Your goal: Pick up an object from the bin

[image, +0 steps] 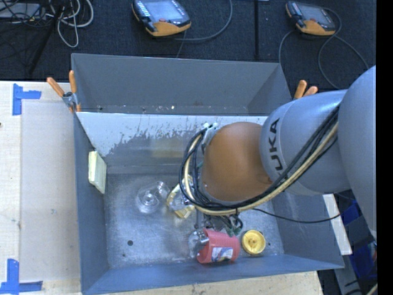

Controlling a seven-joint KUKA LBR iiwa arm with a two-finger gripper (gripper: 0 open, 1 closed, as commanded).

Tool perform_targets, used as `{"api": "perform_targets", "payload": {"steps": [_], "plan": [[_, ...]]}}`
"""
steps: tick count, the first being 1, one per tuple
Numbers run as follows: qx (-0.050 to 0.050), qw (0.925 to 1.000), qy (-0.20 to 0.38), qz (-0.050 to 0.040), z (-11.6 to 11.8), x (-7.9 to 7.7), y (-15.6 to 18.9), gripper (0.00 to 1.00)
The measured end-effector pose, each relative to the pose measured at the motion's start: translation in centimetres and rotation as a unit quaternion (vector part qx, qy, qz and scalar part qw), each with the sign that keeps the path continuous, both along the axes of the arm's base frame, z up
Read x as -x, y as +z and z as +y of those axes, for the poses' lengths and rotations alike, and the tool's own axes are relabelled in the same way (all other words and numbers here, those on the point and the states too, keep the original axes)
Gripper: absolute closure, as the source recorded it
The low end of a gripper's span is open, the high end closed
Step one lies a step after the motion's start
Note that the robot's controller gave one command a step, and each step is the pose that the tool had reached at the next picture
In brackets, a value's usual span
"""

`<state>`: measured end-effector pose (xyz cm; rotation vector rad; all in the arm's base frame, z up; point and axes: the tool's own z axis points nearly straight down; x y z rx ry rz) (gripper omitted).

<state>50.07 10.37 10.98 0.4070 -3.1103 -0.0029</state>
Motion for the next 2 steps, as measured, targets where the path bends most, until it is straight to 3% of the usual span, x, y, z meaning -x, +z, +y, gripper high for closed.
{"api": "perform_targets", "payload": {"steps": [1,2], "plan": [[0.000,1.0000,0.002,-0.0022,-2.26,-1.75,-2.14,1.00],[0.000,1.0000,0.001,-0.0020,-2.31,-1.76,-2.15,0.00]]}}
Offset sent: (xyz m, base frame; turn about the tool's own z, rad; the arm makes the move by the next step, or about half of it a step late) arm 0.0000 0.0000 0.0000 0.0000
